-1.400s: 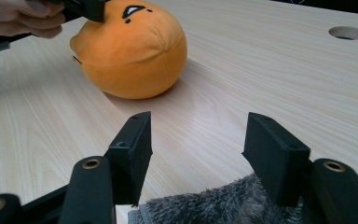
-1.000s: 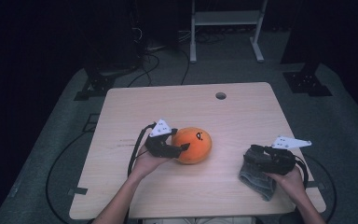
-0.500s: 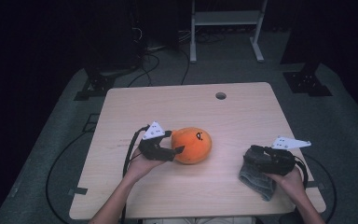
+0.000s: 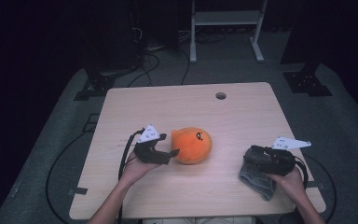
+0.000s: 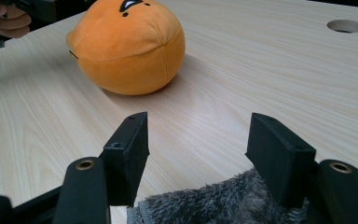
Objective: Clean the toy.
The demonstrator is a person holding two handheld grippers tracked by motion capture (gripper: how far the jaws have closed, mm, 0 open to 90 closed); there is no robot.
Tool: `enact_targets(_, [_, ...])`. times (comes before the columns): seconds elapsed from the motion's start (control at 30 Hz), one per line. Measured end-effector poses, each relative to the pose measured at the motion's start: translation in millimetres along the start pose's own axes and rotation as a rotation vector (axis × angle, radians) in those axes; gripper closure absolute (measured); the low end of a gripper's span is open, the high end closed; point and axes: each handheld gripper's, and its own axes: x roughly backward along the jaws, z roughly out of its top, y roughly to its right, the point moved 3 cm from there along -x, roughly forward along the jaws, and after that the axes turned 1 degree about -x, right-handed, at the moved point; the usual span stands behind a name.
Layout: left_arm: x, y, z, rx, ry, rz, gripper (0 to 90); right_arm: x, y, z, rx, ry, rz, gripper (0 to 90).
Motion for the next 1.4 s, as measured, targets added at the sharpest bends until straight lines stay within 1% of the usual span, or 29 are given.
enact_targets(0.23, [5.8,-0.5,-9.1,0.003,-0.012,0.008,17.0,0.3,-1.0,-0.1,0.000,-0.002,0.000,37.5])
enact_targets(0.43, [11.7,-2.2,-18.8,0.002,-0.026,0.022,16.8,0.9,-1.1,-0.5,0.000,-0.002,0.000,37.4])
enact_targets(0.57, [16.2,-3.7,-25.0,0.022,-0.022,0.031,16.4,1.3,-1.1,-0.5,0.000,0.000,0.000,37.5])
enact_targets(0.8, [22.8,-3.5,-33.5,0.026,-0.050,0.039,16.1,1.2,-2.1,-0.9,0.005,-0.003,-0.001,37.2])
enact_targets(0.93, [29.2,-1.9,-40.1,0.030,-0.051,0.043,16.0,1.3,-2.4,-1.9,0.005,-0.004,-0.001,36.9])
enact_targets(1.17, [39.8,-6.2,-53.9,0.055,-0.051,0.080,14.7,0.7,-2.5,-3.1,0.008,-0.003,-0.007,36.2])
enact_targets(1.23, [41.6,-6.4,-57.4,0.065,-0.048,0.082,14.2,1.2,-3.1,-3.6,0.006,-0.002,-0.012,36.1])
enact_targets(1.4, [42.7,-4.4,-59.0,0.035,-0.057,0.103,12.5,4.1,-4.7,-4.9,0.014,0.015,-0.031,35.9])
